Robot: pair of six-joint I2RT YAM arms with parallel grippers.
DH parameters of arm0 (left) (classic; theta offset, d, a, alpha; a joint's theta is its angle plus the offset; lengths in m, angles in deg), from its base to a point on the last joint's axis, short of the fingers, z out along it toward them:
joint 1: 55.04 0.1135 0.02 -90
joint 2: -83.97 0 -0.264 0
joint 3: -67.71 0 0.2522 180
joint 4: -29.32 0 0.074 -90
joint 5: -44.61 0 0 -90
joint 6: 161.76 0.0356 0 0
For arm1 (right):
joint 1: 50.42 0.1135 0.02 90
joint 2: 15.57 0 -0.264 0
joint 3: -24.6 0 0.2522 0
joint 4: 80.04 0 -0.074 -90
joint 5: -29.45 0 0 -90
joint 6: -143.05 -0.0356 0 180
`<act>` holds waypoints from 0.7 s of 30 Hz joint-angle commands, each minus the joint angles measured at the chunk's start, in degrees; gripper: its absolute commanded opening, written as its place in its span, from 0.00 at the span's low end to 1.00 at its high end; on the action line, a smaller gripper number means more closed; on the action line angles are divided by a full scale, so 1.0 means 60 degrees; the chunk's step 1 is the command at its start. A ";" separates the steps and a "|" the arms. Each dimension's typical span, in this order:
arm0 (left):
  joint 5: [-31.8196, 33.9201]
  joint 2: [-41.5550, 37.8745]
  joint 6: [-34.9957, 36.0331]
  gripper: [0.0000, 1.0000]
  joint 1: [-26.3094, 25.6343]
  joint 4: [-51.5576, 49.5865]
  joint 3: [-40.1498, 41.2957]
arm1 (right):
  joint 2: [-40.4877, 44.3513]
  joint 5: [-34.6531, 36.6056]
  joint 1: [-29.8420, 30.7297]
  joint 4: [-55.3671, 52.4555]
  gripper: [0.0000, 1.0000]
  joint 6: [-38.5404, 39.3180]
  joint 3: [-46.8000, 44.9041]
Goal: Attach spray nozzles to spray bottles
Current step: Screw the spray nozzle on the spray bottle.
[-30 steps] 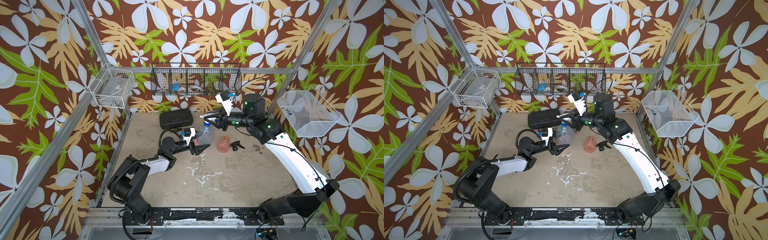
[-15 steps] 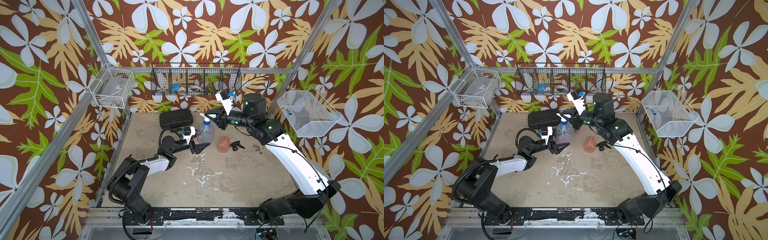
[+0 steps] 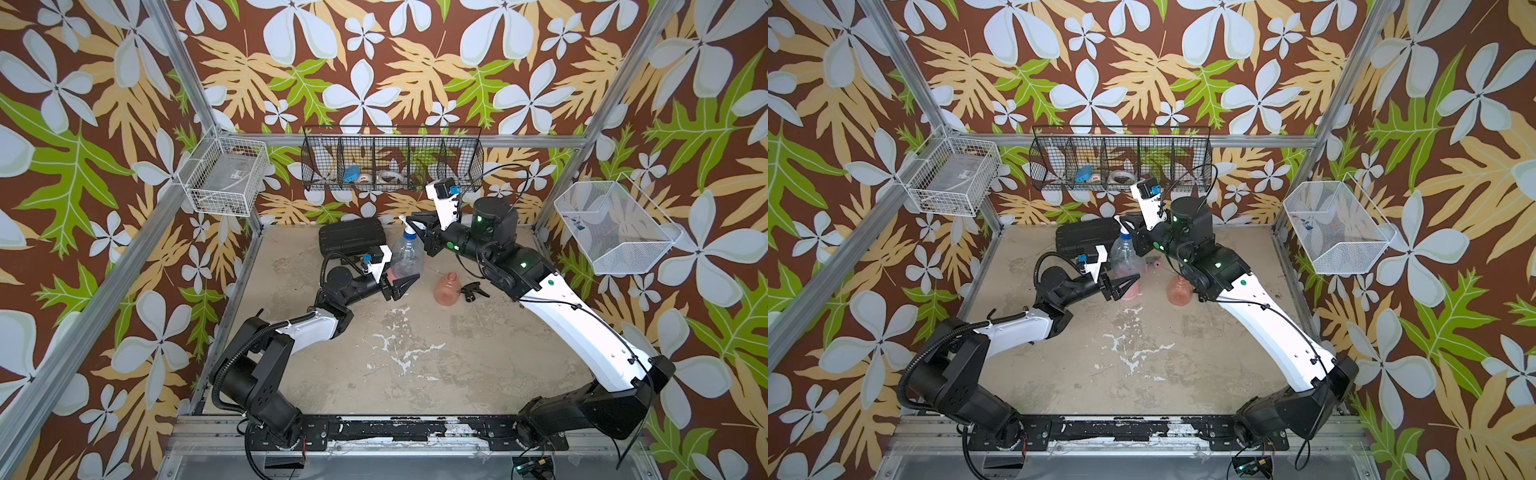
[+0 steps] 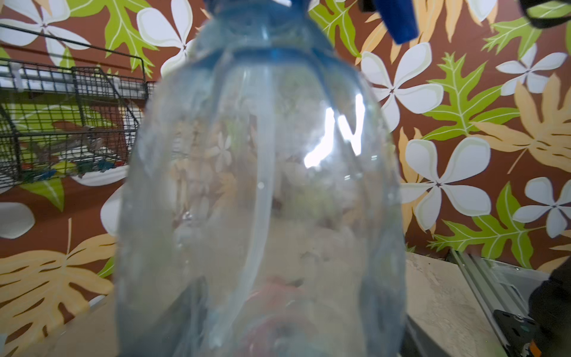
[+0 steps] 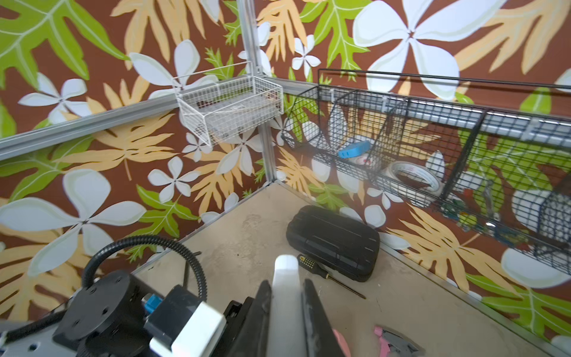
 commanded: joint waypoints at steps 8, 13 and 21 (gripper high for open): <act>0.4521 -0.0150 0.1028 0.48 -0.0868 0.0417 -0.0109 | -0.0966 0.4178 0.1253 -0.2671 0.00 -0.3143 0.0490; 0.5048 -0.0133 0.0938 0.47 -0.0910 0.0280 -0.0141 | -0.0930 0.4790 0.1632 -0.2619 0.00 -0.3556 0.0578; 0.4035 -0.0123 0.1036 0.50 -0.0896 0.0351 0.0245 | -0.0265 0.2901 0.1399 -0.2384 0.55 -0.1622 0.0930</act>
